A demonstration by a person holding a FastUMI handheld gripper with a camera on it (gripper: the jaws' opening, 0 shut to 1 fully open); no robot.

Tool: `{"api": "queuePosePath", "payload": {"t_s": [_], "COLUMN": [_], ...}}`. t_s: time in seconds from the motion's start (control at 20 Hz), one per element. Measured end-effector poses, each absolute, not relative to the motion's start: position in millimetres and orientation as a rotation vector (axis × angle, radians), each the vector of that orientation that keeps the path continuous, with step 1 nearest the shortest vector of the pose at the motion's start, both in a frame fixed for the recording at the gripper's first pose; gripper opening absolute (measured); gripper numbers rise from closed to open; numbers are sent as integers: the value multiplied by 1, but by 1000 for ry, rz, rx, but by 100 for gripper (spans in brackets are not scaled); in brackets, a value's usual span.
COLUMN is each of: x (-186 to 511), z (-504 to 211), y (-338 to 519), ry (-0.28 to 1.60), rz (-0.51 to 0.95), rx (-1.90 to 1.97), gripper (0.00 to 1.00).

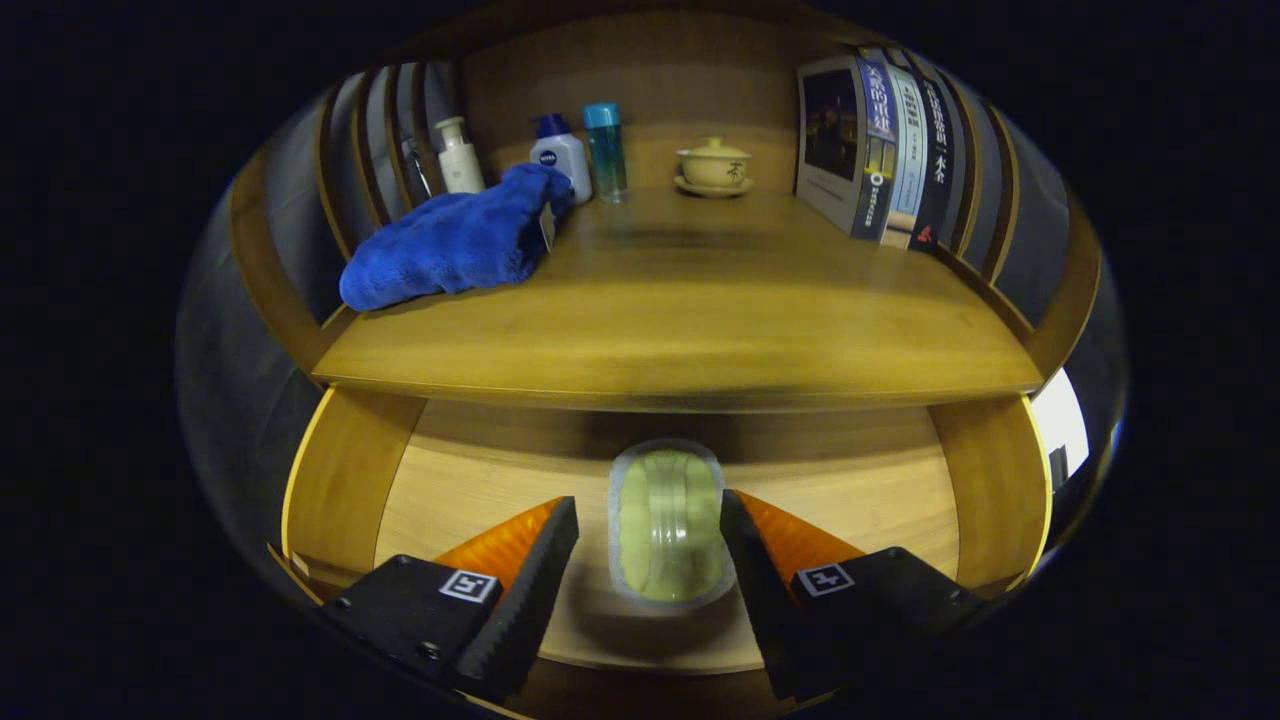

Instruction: Pull open the drawer, take out the items inside it, and place them on the countertop above the cabinet.

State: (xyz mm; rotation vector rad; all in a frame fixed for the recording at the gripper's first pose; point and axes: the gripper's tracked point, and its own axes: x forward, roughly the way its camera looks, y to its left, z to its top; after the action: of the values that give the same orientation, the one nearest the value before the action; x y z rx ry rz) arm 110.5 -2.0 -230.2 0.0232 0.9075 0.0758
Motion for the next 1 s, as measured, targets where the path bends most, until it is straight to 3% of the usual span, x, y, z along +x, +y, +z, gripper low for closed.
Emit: {"api": "queuePosePath", "payload": {"t_s": [0.15,0.45,0.65,1.0], "x": [109,108,104,83], "z": [-239,-251,-247,-210], "y": [-4,-8,-5,0], "ry": [939,954,942,856], "rz": [68,56,76,114], "rx": [28,-6,14,38], "gripper": [80,29,22,21]}}
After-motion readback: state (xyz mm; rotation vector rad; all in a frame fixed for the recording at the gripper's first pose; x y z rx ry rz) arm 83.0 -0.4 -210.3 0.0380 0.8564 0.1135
